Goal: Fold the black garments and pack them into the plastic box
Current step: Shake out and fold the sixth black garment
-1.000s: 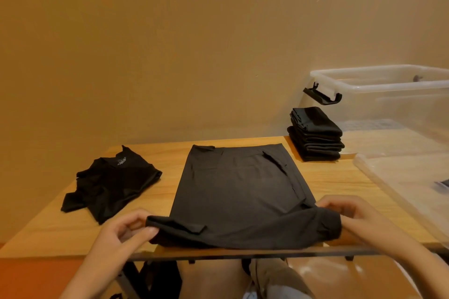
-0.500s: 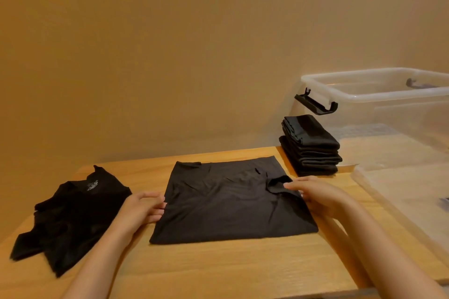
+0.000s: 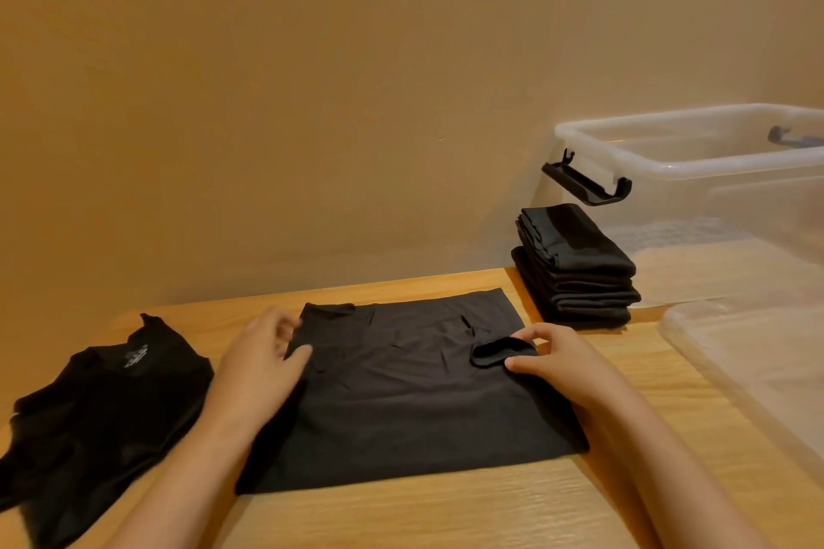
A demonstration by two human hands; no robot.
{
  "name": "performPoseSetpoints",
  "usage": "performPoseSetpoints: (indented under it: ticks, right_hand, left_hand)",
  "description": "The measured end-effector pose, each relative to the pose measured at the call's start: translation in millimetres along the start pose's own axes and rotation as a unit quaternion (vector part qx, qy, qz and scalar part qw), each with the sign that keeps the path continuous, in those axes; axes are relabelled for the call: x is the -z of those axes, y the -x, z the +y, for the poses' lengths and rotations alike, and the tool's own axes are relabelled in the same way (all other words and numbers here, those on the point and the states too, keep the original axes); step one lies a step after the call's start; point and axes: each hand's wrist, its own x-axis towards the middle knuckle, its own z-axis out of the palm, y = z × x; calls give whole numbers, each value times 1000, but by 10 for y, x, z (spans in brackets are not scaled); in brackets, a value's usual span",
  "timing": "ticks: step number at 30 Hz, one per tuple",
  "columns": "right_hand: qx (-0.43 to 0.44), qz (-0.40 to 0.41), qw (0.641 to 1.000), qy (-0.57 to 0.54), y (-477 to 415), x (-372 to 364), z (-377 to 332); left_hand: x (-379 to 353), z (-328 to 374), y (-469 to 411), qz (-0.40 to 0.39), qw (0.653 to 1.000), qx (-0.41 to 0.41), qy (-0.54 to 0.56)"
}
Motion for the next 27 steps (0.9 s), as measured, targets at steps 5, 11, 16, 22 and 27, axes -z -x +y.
performPoseSetpoints:
  ticks: [5,11,16,22,27]
  right_hand:
    - [78,58,993,62,27,-110,43]
    - [172,-11,974,149,106,-101,-28]
    - [189,-28,971,141,94,-85,-32]
    - [140,15,985,101,41,-85,38]
    - [84,54,993,71,22,-69,46]
  left_hand:
    - [-555,729,-505,-195,957,-216,-8]
    - [-1142,1082,-983,-356,900,-250,-24]
    - [-1385,1253,-1087,-387,882,-261,-60]
    - [-1537,1273,-1055,-279,922,-261,-64]
    - [-1417,1172,-832,-225,942,-219,122]
